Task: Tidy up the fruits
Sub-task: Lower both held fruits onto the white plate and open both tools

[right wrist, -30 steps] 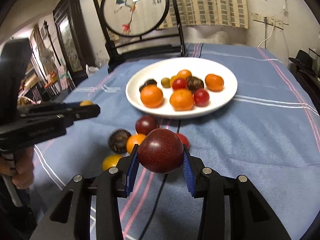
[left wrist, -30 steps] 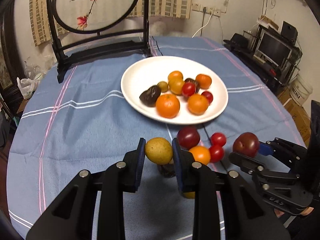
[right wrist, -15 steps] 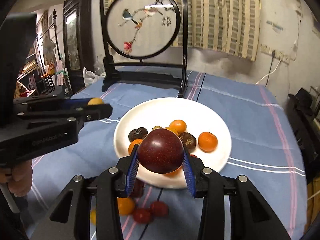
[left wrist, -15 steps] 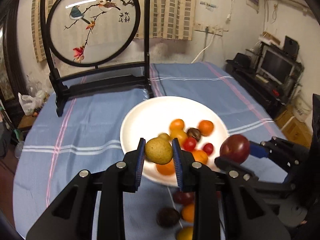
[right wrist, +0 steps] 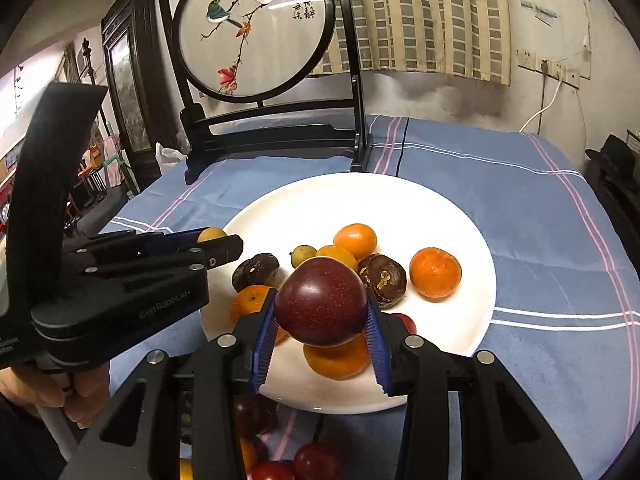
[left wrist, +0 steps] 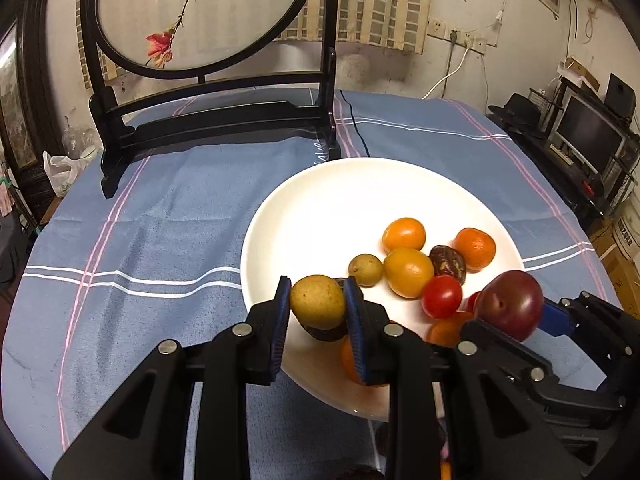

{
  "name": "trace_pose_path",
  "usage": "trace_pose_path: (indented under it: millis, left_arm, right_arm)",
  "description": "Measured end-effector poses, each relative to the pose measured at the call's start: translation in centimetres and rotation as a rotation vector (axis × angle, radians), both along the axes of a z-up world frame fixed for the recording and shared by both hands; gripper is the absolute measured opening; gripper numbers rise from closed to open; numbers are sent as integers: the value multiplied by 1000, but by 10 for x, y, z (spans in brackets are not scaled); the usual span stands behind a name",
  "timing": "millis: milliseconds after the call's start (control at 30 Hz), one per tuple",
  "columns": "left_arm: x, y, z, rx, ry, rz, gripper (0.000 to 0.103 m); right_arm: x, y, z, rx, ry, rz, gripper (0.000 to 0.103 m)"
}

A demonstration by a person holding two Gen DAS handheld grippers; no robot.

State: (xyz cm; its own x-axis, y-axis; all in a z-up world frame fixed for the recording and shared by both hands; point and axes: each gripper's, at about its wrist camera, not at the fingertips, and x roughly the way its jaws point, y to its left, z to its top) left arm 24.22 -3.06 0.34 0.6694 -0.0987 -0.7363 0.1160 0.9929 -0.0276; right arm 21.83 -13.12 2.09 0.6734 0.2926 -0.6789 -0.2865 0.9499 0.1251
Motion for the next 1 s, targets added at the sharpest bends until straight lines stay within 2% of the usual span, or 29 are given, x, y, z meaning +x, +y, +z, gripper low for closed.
trace_pose_path:
  millis: [133,467,500,533,567,600,667,733,900,1000]
  left_arm:
    - [3,5,-6,-19,-8,8,26]
    - [2,-5,-10,-1,-33,-10,26]
    - [2,-6,-10,-6,-45,-9,33]
    - [3,-5,-10,-9,-54,-2,52]
    - [1,-2,-9,-15,-67,21,69]
    - [-1,0,-7,-22,-84,37,98]
    - [-7,2,0,-27,-132,43,98]
    - [-11,1,4,-27,-141,27,98]
    - [-11,7,0,-65,-85,37,98]
    - [-11,10,0,-80,-69,46,98]
  right_arm:
    - [3,6,-6,-7,-2,9,42]
    - [4,12,-10,-5,-8,26,43]
    - [6,11,-12,6,-9,26,51]
    - [7,10,-13,10,-15,19,61]
    - [8,7,-14,2,-17,-7,65]
    - [9,4,-14,17,-14,-13,67]
    - [8,-3,-10,50,-11,-18,68]
    - [5,-5,-7,52,-25,-24,69]
    - [-2,-8,-7,50,-24,-23,70]
    - [-6,-9,-2,36,-37,-27,74]
